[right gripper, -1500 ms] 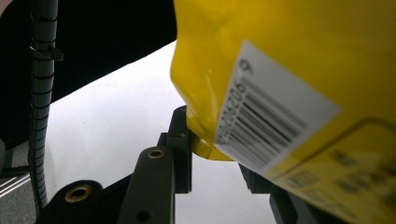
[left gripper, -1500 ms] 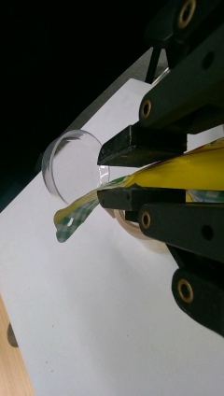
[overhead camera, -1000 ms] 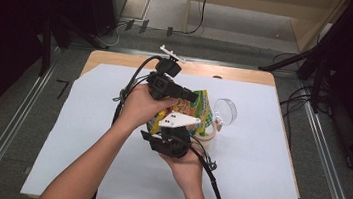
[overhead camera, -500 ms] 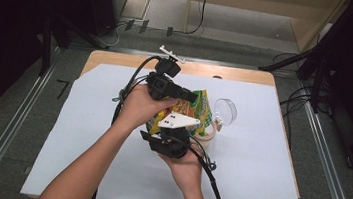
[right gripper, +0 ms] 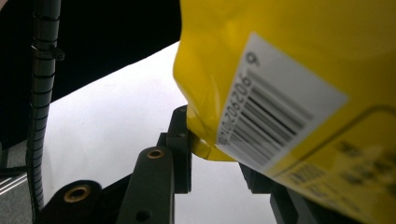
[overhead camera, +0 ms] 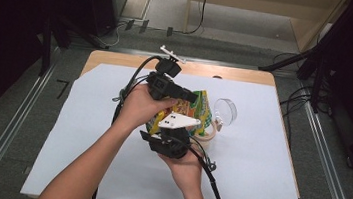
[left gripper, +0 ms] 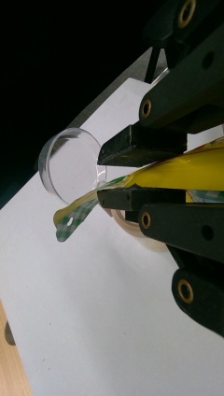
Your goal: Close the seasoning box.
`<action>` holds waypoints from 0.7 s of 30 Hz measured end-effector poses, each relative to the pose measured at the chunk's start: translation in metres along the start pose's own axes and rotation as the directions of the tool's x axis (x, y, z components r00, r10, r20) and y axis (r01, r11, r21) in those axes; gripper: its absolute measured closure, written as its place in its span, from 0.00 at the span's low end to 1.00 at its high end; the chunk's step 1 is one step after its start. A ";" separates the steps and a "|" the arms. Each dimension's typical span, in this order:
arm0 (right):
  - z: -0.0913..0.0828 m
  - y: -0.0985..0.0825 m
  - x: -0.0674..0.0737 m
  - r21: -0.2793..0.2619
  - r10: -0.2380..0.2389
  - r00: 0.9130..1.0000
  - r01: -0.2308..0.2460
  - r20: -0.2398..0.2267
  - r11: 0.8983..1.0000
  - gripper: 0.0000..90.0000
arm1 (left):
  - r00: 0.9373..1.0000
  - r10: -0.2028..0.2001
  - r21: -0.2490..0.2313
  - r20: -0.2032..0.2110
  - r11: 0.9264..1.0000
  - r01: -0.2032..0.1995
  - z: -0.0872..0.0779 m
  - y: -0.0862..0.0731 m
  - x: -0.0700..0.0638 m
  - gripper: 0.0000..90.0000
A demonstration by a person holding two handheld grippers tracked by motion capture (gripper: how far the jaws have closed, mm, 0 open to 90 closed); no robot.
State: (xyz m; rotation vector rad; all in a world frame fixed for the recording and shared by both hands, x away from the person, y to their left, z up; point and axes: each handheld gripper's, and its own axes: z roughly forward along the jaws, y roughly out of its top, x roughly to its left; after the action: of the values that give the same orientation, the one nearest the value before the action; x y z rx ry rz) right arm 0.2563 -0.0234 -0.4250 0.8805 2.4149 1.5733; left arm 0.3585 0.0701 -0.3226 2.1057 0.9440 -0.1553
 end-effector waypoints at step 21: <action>-0.001 0.000 0.000 -0.016 0.013 1.000 -0.013 0.005 1.000 0.77 | 1.000 0.005 0.006 -0.003 1.000 -0.005 0.002 0.002 -0.002 0.86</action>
State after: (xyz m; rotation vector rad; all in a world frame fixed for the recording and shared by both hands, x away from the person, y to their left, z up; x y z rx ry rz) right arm 0.2556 -0.0241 -0.4242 0.8979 2.3947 1.5899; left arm 0.3589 0.0670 -0.3215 2.1142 0.9415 -0.1529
